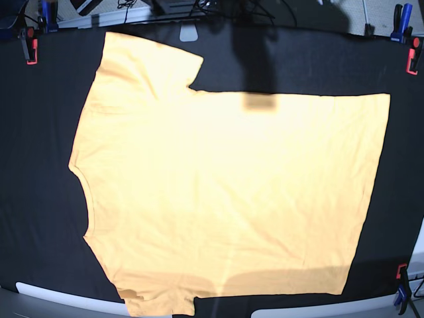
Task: Layout the t-shirt on the table in an organized manner, then fold the t-shirt properly
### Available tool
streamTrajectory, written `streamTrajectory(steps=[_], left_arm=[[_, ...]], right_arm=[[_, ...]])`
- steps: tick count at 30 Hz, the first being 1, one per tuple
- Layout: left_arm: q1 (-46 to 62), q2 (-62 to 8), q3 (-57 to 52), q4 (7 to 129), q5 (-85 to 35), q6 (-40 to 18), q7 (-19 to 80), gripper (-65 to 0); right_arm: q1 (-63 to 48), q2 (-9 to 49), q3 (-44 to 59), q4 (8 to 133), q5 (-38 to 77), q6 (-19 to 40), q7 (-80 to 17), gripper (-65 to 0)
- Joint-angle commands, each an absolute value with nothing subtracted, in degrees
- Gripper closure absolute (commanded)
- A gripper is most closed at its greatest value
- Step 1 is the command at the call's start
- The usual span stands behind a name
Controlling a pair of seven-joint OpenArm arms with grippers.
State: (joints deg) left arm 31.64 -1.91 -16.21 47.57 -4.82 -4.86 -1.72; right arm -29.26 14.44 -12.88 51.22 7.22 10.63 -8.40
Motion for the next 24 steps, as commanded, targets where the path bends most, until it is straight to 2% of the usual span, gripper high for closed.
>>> streamTrajectory(steps=[1,8,15,19,24], left_arm=[[34.3,-3.2,-16.0,50.5,-6.1,-5.2,-1.6,-23.2],[48.4,-10.7,-12.4,72.1,-7.1,-5.4,-0.8,-23.2],[59.8,-21.1,-12.3,94.9,-4.6,-5.3,4.6,-23.2],[62.2,-26.9,-12.3,106.5,4.1,-4.3,9.1,-23.2],[61.9,-32.5,-12.3,115.9,15.1,-3.0,10.8,-23.2]], right_arm=[[-32.0,16.3,-13.7,54.3,8.3,11.1,-8.1,-21.2],[-46.4,28.1,-15.9,78.8,15.4,11.2,-9.4,-21.2],[-58.8,39.2,-14.9,102.7,13.5,11.2,-12.8,-21.2],[-63.2,42.5,-12.4,114.8,6.9,11.1,-17.4,-21.2],[-64.8,43.8,-7.6,125.6,1.1,10.9,-21.5,-21.2]])
